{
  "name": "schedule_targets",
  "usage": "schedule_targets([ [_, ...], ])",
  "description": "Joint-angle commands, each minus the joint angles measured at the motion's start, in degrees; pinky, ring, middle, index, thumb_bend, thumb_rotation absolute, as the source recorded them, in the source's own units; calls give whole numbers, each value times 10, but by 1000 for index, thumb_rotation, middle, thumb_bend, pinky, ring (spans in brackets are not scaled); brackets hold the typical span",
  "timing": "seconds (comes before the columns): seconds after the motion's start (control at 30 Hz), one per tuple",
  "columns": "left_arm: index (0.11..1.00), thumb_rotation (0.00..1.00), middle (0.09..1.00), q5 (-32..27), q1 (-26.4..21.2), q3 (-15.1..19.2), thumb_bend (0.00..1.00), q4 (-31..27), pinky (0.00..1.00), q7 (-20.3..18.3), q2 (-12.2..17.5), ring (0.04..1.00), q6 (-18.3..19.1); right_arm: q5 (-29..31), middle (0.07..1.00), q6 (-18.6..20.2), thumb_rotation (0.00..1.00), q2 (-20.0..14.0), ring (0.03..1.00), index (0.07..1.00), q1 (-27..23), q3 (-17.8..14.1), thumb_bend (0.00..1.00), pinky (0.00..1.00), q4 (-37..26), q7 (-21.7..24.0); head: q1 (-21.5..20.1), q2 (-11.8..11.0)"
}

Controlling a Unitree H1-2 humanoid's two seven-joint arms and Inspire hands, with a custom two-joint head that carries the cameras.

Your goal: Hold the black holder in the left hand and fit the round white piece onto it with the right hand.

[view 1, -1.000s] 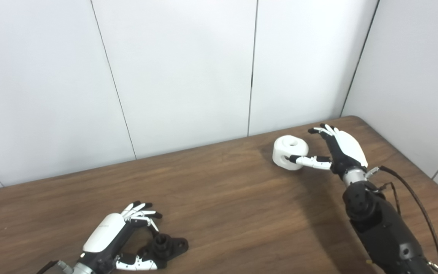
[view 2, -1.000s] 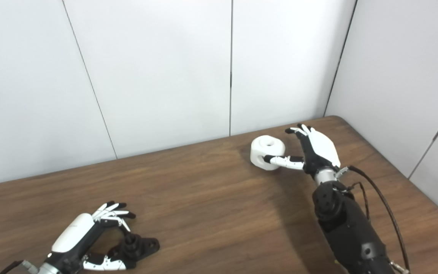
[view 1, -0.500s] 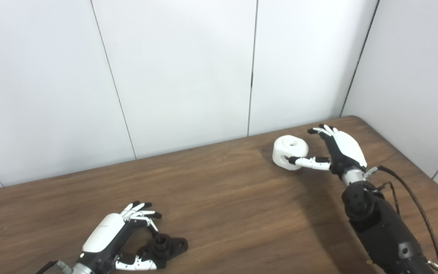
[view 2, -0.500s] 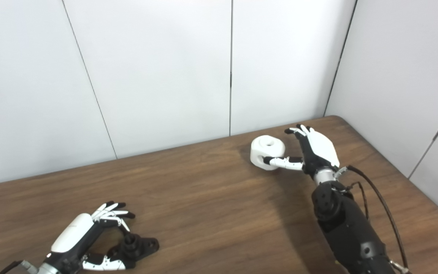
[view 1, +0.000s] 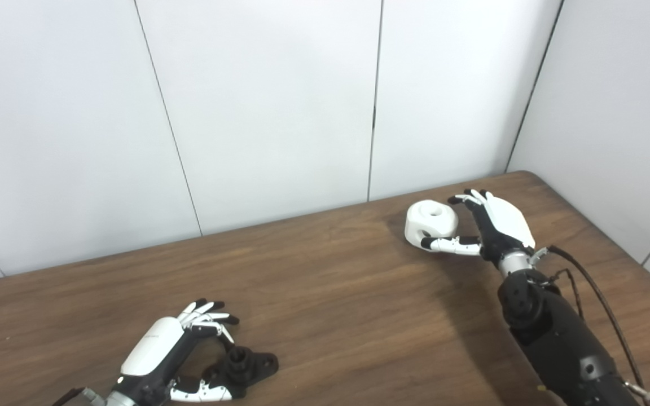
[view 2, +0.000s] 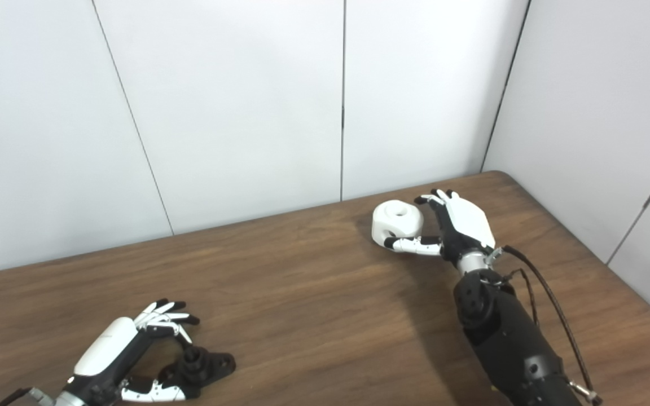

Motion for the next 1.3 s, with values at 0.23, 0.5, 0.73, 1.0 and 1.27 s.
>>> schedule_targets([
  [0.23, 482, 45, 789, 12, 10, 8, 521, -4, 1000, -11, 19, 928, 12, -8, 942, -8, 611, -15, 1000, 801, -32, 1, 921, 1000, 4, -14, 3, 2],
  [0.5, 482, 45, 792, 15, 12, 10, 521, -7, 1000, -11, 19, 929, 11, -27, 923, 9, 561, -3, 1000, 722, -41, 9, 873, 1000, 27, -36, 9, 4],
  [0.73, 482, 46, 790, 14, 20, 15, 521, -31, 1000, -20, 20, 928, 23, -47, 814, -20, 416, 14, 963, 534, -65, 21, 715, 1000, 102, -124, 14, 5],
  [1.0, 482, 45, 790, 17, 31, 21, 521, -48, 985, -22, 20, 925, 33, -37, 805, -20, 380, 26, 954, 518, -75, 29, 654, 1000, 120, -141, 18, 8],
  [1.27, 482, 45, 787, 15, 31, 24, 521, -40, 983, -18, 21, 923, 26, -18, 788, -63, 320, 33, 935, 512, -74, 24, 668, 1000, 130, -172, 19, 8],
])
